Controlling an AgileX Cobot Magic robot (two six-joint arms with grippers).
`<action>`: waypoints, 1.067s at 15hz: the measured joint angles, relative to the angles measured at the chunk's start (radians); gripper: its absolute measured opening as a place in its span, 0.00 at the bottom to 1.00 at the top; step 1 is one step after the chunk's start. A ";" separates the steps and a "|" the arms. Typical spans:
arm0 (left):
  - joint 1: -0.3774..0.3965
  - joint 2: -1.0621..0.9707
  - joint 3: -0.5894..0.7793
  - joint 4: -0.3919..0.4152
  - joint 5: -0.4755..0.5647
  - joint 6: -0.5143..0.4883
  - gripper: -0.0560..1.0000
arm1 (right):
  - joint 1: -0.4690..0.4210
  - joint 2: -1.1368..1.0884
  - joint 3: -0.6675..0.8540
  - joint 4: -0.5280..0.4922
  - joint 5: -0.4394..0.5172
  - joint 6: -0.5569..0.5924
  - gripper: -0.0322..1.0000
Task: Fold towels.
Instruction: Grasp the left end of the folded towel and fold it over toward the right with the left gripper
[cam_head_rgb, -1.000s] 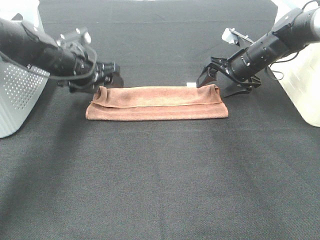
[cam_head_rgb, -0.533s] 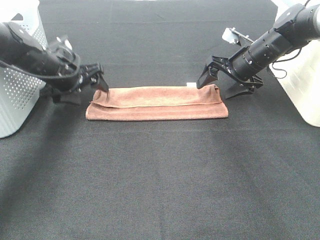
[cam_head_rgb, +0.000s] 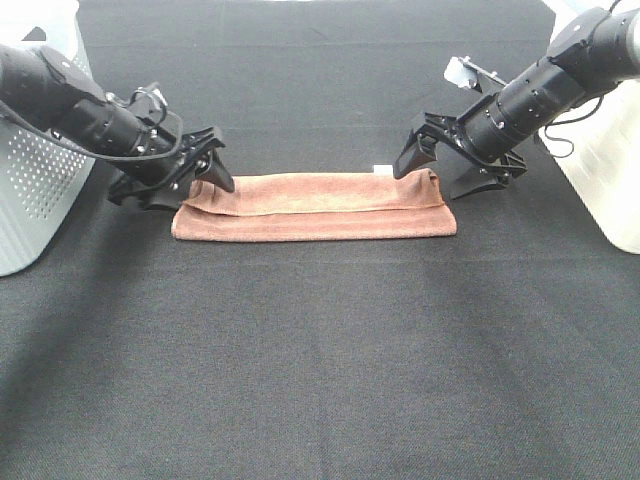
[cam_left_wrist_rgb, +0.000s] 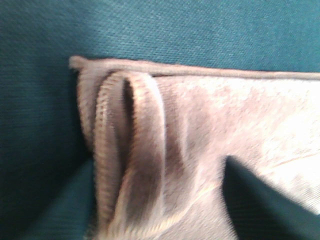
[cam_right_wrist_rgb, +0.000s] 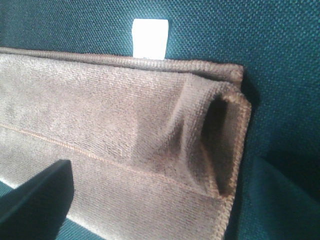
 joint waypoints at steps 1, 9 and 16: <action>0.000 0.006 0.000 -0.002 0.006 -0.008 0.42 | 0.000 0.000 0.000 -0.003 0.000 0.000 0.89; -0.008 -0.006 -0.077 0.177 0.084 -0.113 0.09 | 0.000 0.000 0.000 -0.006 0.001 0.000 0.89; -0.009 -0.009 -0.445 0.574 0.515 -0.346 0.09 | 0.000 0.000 0.000 -0.007 0.017 0.020 0.89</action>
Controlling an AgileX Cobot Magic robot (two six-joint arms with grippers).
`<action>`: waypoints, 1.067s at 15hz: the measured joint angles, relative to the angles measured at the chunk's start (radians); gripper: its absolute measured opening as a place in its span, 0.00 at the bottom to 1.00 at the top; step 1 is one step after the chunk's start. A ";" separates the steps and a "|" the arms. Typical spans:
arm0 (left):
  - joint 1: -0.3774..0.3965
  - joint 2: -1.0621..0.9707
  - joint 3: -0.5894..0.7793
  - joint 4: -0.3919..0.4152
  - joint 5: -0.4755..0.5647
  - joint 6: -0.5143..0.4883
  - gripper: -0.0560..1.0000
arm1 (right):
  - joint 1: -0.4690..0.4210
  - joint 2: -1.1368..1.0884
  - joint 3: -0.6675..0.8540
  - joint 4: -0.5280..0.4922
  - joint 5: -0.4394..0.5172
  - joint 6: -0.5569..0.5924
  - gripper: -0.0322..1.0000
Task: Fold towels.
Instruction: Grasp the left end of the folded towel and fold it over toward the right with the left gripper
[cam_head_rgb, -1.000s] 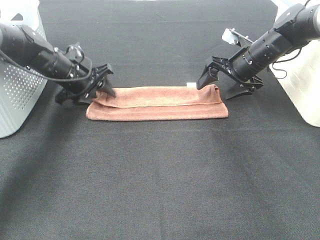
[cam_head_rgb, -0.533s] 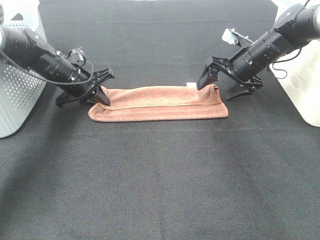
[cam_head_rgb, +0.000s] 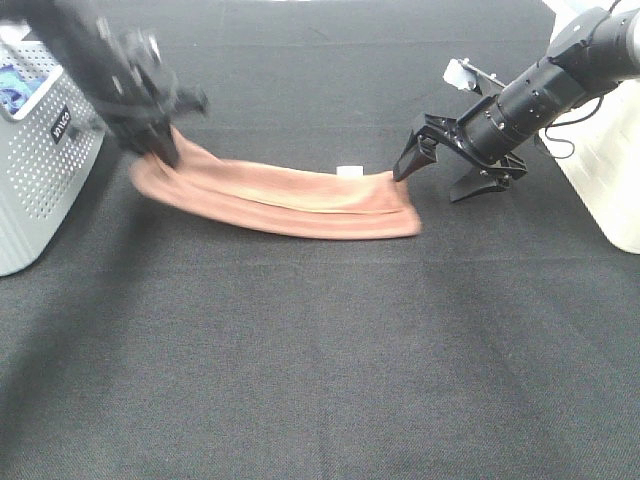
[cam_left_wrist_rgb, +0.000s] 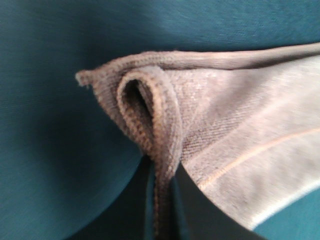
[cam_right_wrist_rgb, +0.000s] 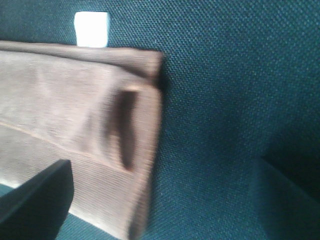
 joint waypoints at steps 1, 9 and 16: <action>0.000 0.000 -0.052 0.007 0.049 -0.006 0.09 | 0.000 0.000 0.000 0.000 0.001 0.001 0.89; -0.177 0.029 -0.154 -0.260 0.017 -0.049 0.09 | 0.000 0.000 0.000 -0.023 0.071 0.019 0.89; -0.245 0.151 -0.154 -0.354 -0.200 -0.110 0.17 | 0.000 0.000 -0.002 -0.112 0.185 0.157 0.89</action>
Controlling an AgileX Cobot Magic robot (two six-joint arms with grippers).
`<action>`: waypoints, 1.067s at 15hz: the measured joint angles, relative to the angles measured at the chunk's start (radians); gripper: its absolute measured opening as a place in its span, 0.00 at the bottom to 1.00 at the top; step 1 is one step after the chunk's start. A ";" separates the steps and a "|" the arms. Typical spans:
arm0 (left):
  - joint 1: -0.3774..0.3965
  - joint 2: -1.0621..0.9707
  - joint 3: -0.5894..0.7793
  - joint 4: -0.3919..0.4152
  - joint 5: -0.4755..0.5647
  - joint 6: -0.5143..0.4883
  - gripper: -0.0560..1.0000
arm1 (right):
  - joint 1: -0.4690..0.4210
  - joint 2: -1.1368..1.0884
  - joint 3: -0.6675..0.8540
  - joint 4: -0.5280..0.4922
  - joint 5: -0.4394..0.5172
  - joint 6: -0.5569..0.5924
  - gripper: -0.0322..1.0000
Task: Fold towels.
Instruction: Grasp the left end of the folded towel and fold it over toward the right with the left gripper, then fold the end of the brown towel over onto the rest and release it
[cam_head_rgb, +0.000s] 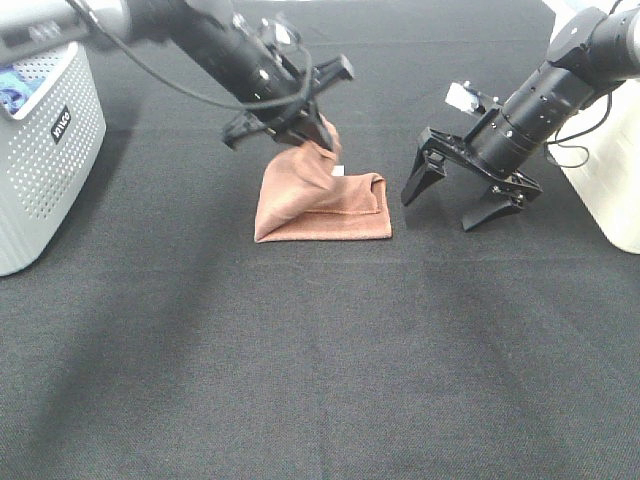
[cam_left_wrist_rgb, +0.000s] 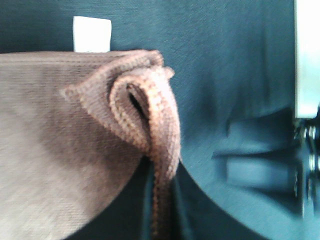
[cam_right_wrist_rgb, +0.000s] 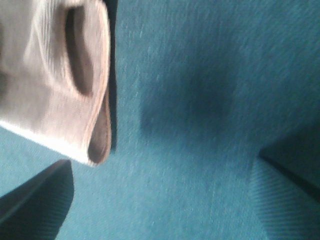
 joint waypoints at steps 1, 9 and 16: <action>-0.007 0.004 0.000 -0.009 -0.015 0.000 0.26 | 0.000 0.000 0.000 0.000 0.008 0.001 0.89; -0.011 -0.008 0.000 -0.101 -0.143 0.056 0.69 | 0.000 -0.043 -0.001 0.029 0.040 -0.007 0.89; 0.095 -0.128 0.000 -0.031 -0.093 0.189 0.69 | 0.065 -0.070 -0.019 0.576 -0.022 -0.327 0.89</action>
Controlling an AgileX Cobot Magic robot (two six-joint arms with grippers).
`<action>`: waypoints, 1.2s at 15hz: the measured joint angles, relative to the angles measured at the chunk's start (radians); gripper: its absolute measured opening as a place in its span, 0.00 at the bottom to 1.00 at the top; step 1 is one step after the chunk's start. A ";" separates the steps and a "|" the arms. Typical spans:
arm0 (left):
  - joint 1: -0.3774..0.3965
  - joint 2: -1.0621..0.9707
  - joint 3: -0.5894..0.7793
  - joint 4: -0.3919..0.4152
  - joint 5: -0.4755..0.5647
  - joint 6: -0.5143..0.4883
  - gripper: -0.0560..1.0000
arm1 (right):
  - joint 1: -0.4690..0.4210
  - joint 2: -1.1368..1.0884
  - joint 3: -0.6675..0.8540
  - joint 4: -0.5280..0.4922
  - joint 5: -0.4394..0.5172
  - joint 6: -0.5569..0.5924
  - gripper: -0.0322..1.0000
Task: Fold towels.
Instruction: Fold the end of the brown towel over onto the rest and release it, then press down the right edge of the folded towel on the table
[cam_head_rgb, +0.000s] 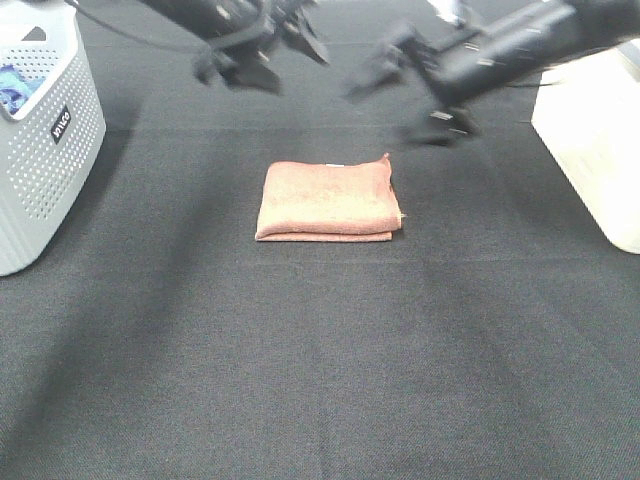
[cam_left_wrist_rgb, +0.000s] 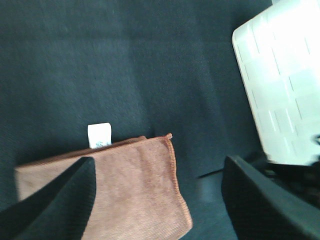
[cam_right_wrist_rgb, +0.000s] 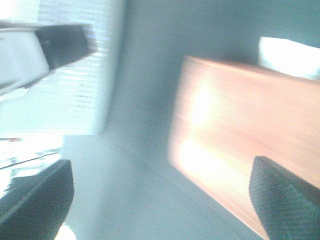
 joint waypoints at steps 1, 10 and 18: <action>0.002 -0.020 0.000 0.013 0.004 0.034 0.69 | 0.015 0.032 -0.011 0.053 0.000 -0.044 0.89; 0.001 -0.105 0.000 0.068 0.129 0.115 0.69 | -0.002 0.236 -0.080 0.084 0.019 -0.085 0.89; 0.001 -0.127 0.000 0.122 0.188 0.119 0.70 | -0.115 0.224 -0.080 -0.017 0.152 -0.042 0.89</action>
